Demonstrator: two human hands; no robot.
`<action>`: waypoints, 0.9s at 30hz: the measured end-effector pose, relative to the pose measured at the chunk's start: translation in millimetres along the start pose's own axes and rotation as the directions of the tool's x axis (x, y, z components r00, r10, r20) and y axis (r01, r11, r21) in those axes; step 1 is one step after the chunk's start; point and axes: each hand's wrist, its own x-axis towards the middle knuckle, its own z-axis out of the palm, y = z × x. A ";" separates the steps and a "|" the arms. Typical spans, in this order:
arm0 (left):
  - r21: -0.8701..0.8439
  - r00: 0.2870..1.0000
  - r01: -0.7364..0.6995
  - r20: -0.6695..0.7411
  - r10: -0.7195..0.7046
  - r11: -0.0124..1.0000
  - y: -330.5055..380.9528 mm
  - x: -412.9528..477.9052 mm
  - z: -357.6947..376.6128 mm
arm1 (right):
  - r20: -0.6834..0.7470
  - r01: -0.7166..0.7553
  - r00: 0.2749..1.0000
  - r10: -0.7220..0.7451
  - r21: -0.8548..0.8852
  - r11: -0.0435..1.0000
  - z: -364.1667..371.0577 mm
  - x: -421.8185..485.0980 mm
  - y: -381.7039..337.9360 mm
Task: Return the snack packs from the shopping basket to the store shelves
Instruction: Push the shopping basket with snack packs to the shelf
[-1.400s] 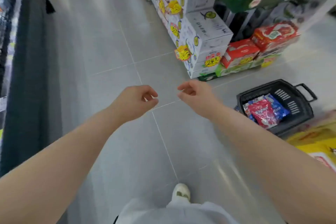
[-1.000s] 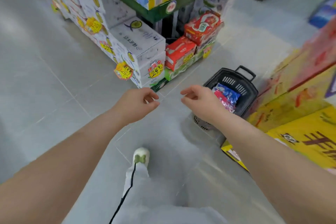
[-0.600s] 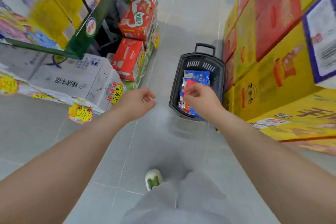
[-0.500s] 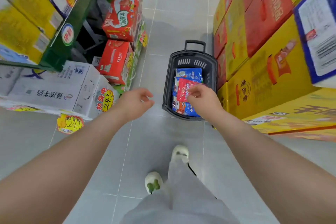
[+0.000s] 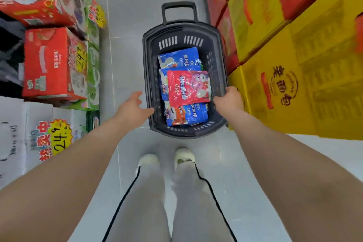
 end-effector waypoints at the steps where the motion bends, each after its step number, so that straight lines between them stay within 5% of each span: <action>1: 0.003 1.000 0.020 0.007 -0.020 1.000 -3.3 13.0 7.8 | -0.022 -0.028 0.999 0.028 -0.024 0.999 7.9 8.9 7.7; 7: -0.106 0.993 0.116 -0.005 -0.117 0.988 -31.8 99.7 82.0 | -0.079 -0.186 0.981 0.178 -0.102 0.977 67.9 67.5 69.0; 12: -0.134 0.984 0.077 -0.152 -0.097 0.988 -51.5 128.7 107.9 | -0.161 -0.112 0.984 0.082 -0.185 0.976 80.5 94.4 88.7; 19: -0.056 0.941 0.122 -0.312 -0.134 0.991 -71.4 149.3 98.3 | -0.069 -0.162 0.985 0.155 -0.107 0.981 89.0 101.1 88.7; 27: -0.078 0.929 0.133 -0.337 -0.152 0.988 -67.9 130.7 63.1 | -0.181 -0.156 0.974 0.137 -0.092 0.984 76.9 64.7 67.2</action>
